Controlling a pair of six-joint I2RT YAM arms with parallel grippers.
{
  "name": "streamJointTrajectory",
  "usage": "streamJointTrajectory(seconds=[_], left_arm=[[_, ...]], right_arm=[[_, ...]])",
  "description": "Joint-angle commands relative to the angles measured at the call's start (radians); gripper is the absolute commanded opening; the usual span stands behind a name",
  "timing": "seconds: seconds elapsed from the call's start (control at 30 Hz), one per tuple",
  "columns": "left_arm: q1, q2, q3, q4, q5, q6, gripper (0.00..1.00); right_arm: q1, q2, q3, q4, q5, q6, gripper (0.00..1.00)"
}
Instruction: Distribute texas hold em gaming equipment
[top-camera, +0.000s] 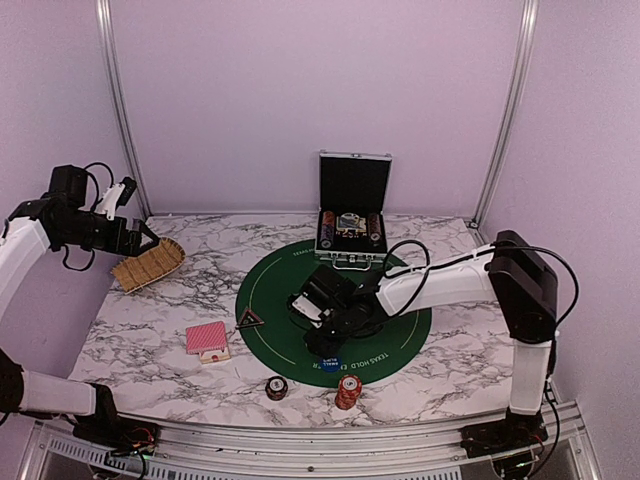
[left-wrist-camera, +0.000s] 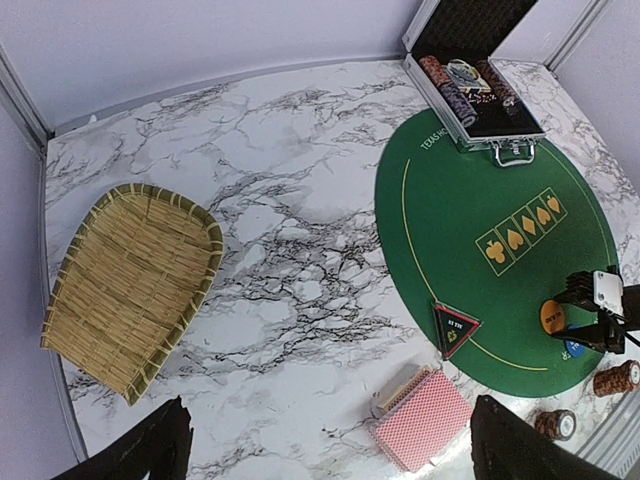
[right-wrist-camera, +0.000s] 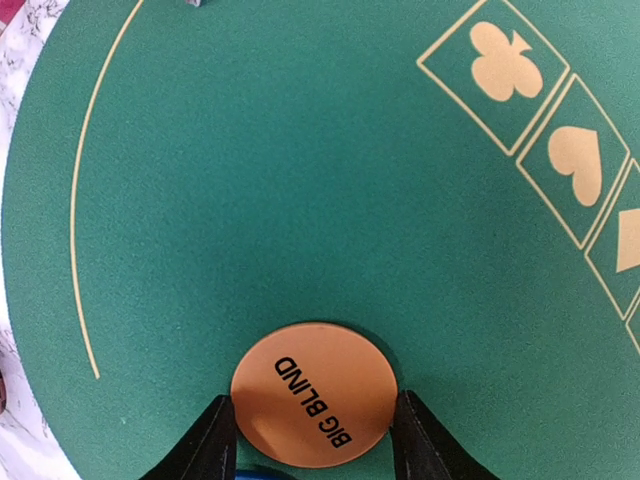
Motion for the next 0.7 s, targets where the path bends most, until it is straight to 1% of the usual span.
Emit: streamJointTrajectory(seconds=[0.0, 0.23, 0.67], left_arm=[[0.004, -0.020, 0.005, -0.030, 0.006, 0.018, 0.99], [0.005, -0.018, 0.008, -0.035, 0.007, 0.021, 0.99], [0.005, -0.011, 0.017, -0.044, 0.004, 0.027, 0.99]], right_arm=[[-0.042, 0.011, 0.028, -0.006, 0.041, 0.006, 0.50], [-0.134, -0.010, -0.010, 0.011, 0.051, -0.016, 0.50], [-0.384, -0.020, -0.060, 0.076, 0.067, -0.018, 0.50]])
